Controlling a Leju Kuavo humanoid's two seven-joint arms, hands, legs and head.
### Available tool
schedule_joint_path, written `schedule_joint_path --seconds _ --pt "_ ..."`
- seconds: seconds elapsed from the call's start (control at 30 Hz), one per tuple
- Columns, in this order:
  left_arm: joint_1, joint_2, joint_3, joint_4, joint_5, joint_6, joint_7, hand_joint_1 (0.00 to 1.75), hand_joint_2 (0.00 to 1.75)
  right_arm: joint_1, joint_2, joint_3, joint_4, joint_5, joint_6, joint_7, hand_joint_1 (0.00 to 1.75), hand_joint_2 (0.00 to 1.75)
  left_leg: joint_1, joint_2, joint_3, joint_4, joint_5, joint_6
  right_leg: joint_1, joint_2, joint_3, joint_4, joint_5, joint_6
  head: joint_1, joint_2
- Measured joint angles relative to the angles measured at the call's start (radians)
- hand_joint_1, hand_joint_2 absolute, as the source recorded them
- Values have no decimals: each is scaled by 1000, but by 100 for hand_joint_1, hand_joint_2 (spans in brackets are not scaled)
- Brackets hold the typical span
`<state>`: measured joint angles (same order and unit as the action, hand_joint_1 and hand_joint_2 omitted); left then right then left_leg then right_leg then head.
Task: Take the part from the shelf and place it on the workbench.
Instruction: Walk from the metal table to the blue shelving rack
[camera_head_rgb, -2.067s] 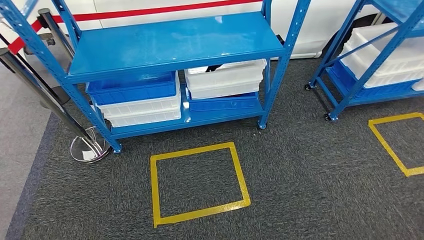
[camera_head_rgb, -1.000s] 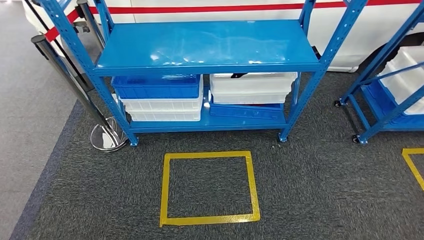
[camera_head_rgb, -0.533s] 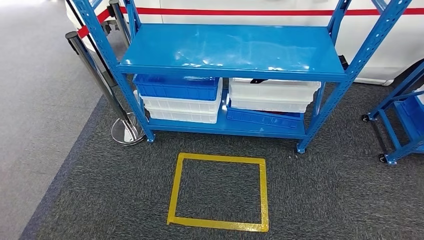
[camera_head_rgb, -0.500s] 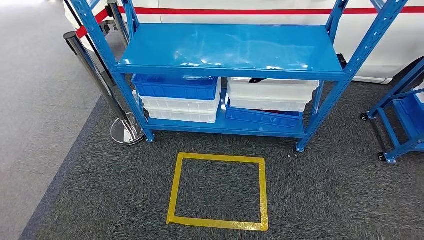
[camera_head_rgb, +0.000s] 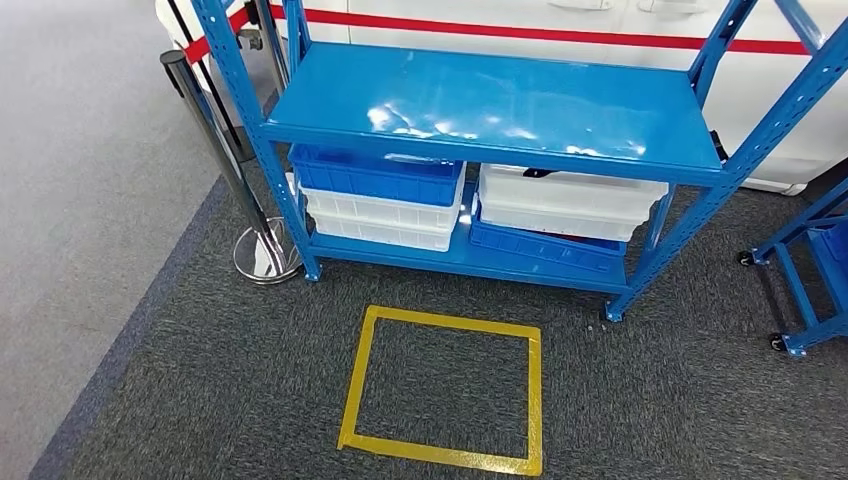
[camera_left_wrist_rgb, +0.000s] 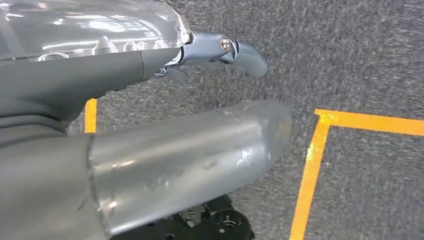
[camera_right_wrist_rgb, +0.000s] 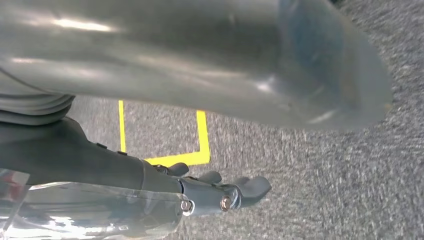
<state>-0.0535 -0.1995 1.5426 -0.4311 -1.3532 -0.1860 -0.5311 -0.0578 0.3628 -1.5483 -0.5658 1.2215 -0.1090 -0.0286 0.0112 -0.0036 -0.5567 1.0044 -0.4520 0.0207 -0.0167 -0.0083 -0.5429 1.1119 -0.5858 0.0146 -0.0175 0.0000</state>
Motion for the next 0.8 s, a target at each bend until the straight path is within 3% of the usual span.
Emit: schedule_joint_path --seconds 0.07,0.1,0.13,0.17,0.2,0.27,0.3,0.4,0.47,0.5,0.6,0.63,0.67,0.73,0.8 --pt "-1 0 0 0 1 -1 1 0 0 0 0 0 0 0 0 0 0 0 -2 0 4 -2 -4 7 1 3 -79 131 -51 1 3 0" --pt "-1 0 0 0 1 -1 1 0 0 1 0 0 0 0 1 0 0 44 -3 0 7 -1 -7 8 1 4 -111 177 -57 2 3 0" --pt "-1 0 0 0 1 -1 2 0 0 2 0 0 0 0 1 0 0 87 -3 -1 11 -1 -10 8 1 4 -129 192 -44 2 3 0" --pt "0 0 0 0 1 -1 3 0 0 2 -1 0 0 0 2 0 0 131 -3 -3 17 0 -15 7 1 4 -127 169 -12 1 3 0" --pt "1 0 0 0 1 -1 4 0 0 3 -1 0 0 0 1 0 0 131 -4 -4 24 0 -20 5 1 4 -109 115 33 -2 3 0" --pt "1 -2 0 0 2 -1 7 0 0 4 -2 0 0 -4 0 -3 0 44 -7 -5 33 6 -33 -3 3 4 -60 -13 101 -10 6 0" --pt "1 -3 -1 0 2 -1 7 0 0 3 -2 0 0 -11 0 -5 0 0 -9 -4 34 8 -39 -8 5 6 -45 -54 115 -13 6 0" --pt "0 -3 -1 -3 7 -1 9 0 0 -1 -2 -1 0 -37 4 -12 0 0 -11 3 39 8 -51 -26 6 15 -34 -78 110 -25 7 0" --pt "-1 -4 -2 -5 10 -1 9 0 0 0 -2 -2 0 -41 6 -16 0 0 -8 4 34 38 -73 -38 2 19 -25 -84 109 -36 4 0" --pt "-1 -4 -2 -6 11 -1 10 0 0 0 -2 -2 0 -39 5 -16 0 0 -6 4 16 82 -97 -43 -1 18 -20 -87 108 -41 1 0" --pt "-1 -5 -2 -6 12 -1 11 0 0 1 -2 -2 0 -32 2 -16 0 0 -1 3 -89 272 -172 -54 1 19 -11 -87 98 -48 -2 0" --pt "0 -5 -2 -6 12 -1 12 0 0 2 -2 -2 0 -31 2 -16 0 0 0 4 -110 298 -167 -55 1 20 -6 -87 93 -47 -2 0" --pt "1 -5 -2 -6 12 -1 13 0 0 2 -2 -1 0 -30 2 -15 0 0 0 4 -112 284 -140 -55 1 21 1 -87 88 -46 -2 0" --pt "2 -5 -3 -6 12 -1 14 0 0 3 -2 -1 0 -30 1 -15 0 0 1 3 -70 162 -52 -49 1 21 19 -87 75 -41 -2 0" --pt "2 -5 -4 -6 12 -1 15 0 0 3 -2 -1 0 -28 1 -15 0 0 -4 2 -26 55 -6 -39 4 22 30 -87 64 -32 -2 0"
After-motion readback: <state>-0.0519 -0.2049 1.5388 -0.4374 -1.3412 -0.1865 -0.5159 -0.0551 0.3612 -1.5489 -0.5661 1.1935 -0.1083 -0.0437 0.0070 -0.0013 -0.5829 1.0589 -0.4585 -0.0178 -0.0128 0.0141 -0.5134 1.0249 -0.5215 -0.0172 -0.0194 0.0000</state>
